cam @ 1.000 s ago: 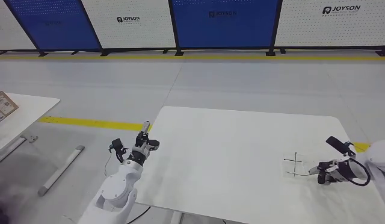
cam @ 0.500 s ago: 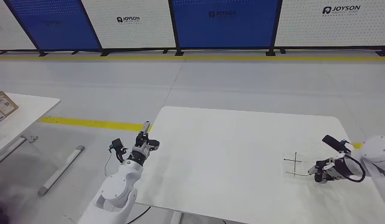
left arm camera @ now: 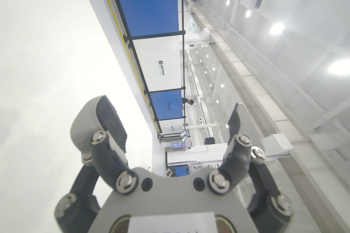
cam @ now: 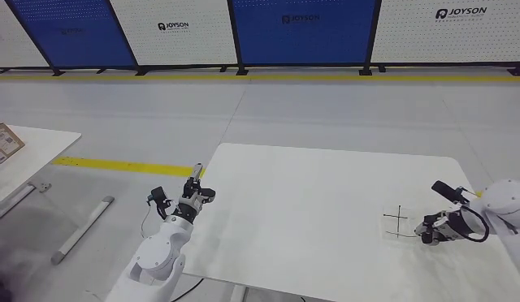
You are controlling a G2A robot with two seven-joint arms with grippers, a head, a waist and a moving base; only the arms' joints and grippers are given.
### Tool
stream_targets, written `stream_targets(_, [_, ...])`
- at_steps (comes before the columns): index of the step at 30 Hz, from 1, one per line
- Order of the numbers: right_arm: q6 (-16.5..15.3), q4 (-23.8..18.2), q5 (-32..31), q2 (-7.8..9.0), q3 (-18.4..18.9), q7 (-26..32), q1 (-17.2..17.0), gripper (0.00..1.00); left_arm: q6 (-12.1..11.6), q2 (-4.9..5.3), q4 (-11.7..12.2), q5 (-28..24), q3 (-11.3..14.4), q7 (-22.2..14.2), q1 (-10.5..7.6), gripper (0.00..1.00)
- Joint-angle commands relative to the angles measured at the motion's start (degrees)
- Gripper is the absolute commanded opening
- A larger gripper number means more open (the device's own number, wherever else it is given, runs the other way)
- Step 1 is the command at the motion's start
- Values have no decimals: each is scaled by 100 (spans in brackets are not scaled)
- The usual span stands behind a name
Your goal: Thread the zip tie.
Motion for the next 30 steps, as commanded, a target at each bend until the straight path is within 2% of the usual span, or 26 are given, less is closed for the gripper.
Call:
stream_targets(1, [0,23,3,-2,-33,0,28,12,0,0,0,0,0,0,0,100])
stream_targets(2, [0,33,8,-3,-47,0,40,2,0,0,0,0,0,0,0,100])
stream_targets(3, [0,41,12,-4,-64,0,56,0,0,0,0,0,0,0,0,100])
stream_targets(9, [0,26,13,10,-80,0,81,0,0,0,0,0,0,0,0,100])
stream_targets(15, [0,-112,22,122,129,0,7,0,0,0,0,0,0,0,0,100])
stream_targets(19, [0,-393,-1,267,388,0,-203,0,0,0,0,0,0,0,0,100])
stream_targets(22, [0,-722,38,424,751,0,-476,0,0,0,0,0,0,0,0,100])
stream_targets(26, [0,-1268,295,628,1383,-62,-1026,0,0,0,0,0,0,0,0,100])
stream_targets(30, [0,-1268,295,628,1383,-62,-1026,0,0,0,0,0,0,0,0,100])
